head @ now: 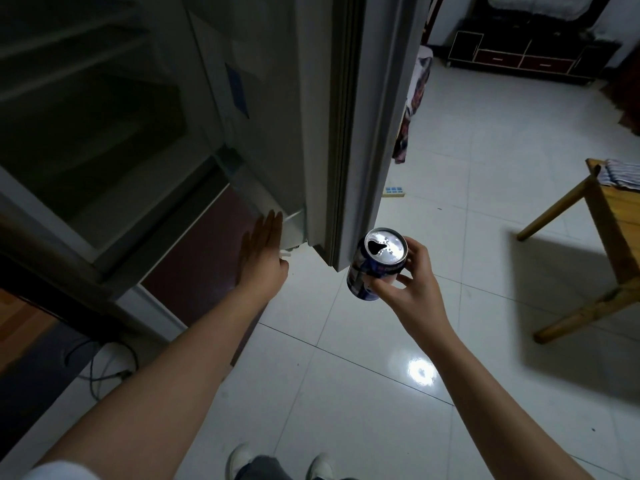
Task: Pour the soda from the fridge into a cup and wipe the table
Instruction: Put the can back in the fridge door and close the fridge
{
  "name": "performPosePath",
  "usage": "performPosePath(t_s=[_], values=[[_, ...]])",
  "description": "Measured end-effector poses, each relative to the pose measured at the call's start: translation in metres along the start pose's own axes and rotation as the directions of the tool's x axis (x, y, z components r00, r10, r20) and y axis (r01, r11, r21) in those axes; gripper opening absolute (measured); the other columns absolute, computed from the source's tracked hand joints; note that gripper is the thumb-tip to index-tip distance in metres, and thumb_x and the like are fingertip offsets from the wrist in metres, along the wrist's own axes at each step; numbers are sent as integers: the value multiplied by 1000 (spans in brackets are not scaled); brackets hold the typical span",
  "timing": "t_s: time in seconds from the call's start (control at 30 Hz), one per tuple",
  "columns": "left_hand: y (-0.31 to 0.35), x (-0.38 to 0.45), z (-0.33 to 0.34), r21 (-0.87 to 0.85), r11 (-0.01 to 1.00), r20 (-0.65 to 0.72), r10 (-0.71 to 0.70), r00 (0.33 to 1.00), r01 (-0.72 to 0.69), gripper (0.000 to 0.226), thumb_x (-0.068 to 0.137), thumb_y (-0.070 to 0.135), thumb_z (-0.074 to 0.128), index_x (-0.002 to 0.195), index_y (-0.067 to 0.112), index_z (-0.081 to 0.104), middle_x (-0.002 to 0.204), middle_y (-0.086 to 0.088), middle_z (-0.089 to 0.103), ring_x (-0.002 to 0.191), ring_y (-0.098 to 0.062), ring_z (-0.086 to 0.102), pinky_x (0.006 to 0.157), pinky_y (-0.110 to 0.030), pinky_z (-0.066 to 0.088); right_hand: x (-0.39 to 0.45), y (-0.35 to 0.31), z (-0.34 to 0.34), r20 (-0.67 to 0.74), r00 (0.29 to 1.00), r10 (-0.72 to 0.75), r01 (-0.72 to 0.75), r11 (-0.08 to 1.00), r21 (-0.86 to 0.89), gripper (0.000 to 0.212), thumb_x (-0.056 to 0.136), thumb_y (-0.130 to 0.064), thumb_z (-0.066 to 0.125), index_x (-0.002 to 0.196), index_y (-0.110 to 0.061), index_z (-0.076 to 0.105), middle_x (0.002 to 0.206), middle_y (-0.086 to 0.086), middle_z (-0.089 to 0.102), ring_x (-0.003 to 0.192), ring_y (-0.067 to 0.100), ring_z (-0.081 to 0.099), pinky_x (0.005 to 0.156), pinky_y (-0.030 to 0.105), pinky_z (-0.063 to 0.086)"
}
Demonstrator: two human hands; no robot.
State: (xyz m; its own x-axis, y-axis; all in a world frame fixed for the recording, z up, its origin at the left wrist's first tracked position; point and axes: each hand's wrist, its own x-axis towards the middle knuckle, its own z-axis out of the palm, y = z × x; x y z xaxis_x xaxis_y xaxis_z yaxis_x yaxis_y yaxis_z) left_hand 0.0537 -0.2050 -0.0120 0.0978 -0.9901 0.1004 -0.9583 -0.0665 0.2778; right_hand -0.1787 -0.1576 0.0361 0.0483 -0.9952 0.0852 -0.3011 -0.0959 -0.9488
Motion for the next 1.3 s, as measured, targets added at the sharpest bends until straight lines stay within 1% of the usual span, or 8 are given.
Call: performPosePath(t_s=[0.17, 0.33, 0.5, 0.6, 0.7, 0.87, 1.1, 1.3], values=[[3, 8, 0, 101, 993, 19, 57, 998, -58, 86, 89, 14, 51, 146, 20, -13, 157, -5, -10, 145, -23, -7, 117, -40, 2, 1, -3, -2, 4, 1000, -3, 3, 1000, -3, 66, 72, -6, 74, 126, -22, 39, 120, -8, 51, 115, 17, 50, 100, 35, 45], [14, 27, -6, 158, 979, 88, 116, 989, -129, 82, 90, 12, 48, 146, 27, -11, 157, -8, -12, 145, -25, -11, 117, -41, 0, 8, -1, -6, -30, 1000, 9, -10, 1000, -14, 66, 72, -6, 73, 127, -22, 39, 120, -8, 50, 114, 16, 49, 100, 35, 45], [30, 51, -6, 115, 967, 154, 209, 966, -228, 82, 88, 12, 47, 146, 31, -7, 158, -7, -8, 145, -21, -11, 116, -41, 0, 20, -1, -6, -72, 997, 26, -27, 1000, -14, 66, 73, -5, 72, 128, -20, 38, 120, -8, 49, 115, 16, 49, 97, 29, 44], [36, 67, -3, 143, 945, 165, 271, 948, -295, 79, 87, 12, 48, 148, 21, -3, 158, -4, -4, 145, -17, -5, 116, -40, -5, 32, -1, -6, -100, 994, 34, -35, 999, -16, 65, 74, -6, 72, 128, -21, 38, 119, -10, 49, 113, 13, 48, 95, 27, 44], [39, 85, 2, 157, 917, 132, 349, 928, -367, 78, 82, 5, 45, 148, 15, 4, 158, -2, 3, 145, -12, 2, 116, -38, -7, 47, 0, -5, -148, 988, 36, -38, 999, -11, 65, 73, -6, 72, 128, -20, 39, 116, -12, 50, 112, 12, 49, 94, 25, 44], [49, 118, 4, 114, 874, 158, 454, 877, -473, 80, 80, -1, 41, 148, 23, 8, 158, 5, 6, 145, -8, 4, 116, -38, -7, 76, -1, -4, -224, 974, 35, -38, 999, -6, 63, 73, -4, 70, 123, -25, 40, 110, -25, 48, 106, 6, 51, 94, 26, 44], [55, 161, 15, 32, 846, 177, 519, 836, -532, 84, 81, -2, 40, 146, 38, 7, 158, 2, 5, 145, -11, -2, 116, -39, -9, 110, -2, -2, -298, 953, 49, -47, 999, 12, 64, 73, -2, 70, 128, -17, 40, 120, -7, 51, 112, 14, 50, 97, 32, 46], [71, 180, 25, 20, 834, 182, 539, 822, -551, 85, 81, 0, 43, 147, 33, 1, 158, -2, 3, 145, -16, -2, 116, -38, -5, 126, 0, -7, -302, 951, 61, -61, 998, 8, 64, 75, -1, 69, 129, -16, 39, 121, -6, 50, 113, 13, 49, 98, 34, 46]])
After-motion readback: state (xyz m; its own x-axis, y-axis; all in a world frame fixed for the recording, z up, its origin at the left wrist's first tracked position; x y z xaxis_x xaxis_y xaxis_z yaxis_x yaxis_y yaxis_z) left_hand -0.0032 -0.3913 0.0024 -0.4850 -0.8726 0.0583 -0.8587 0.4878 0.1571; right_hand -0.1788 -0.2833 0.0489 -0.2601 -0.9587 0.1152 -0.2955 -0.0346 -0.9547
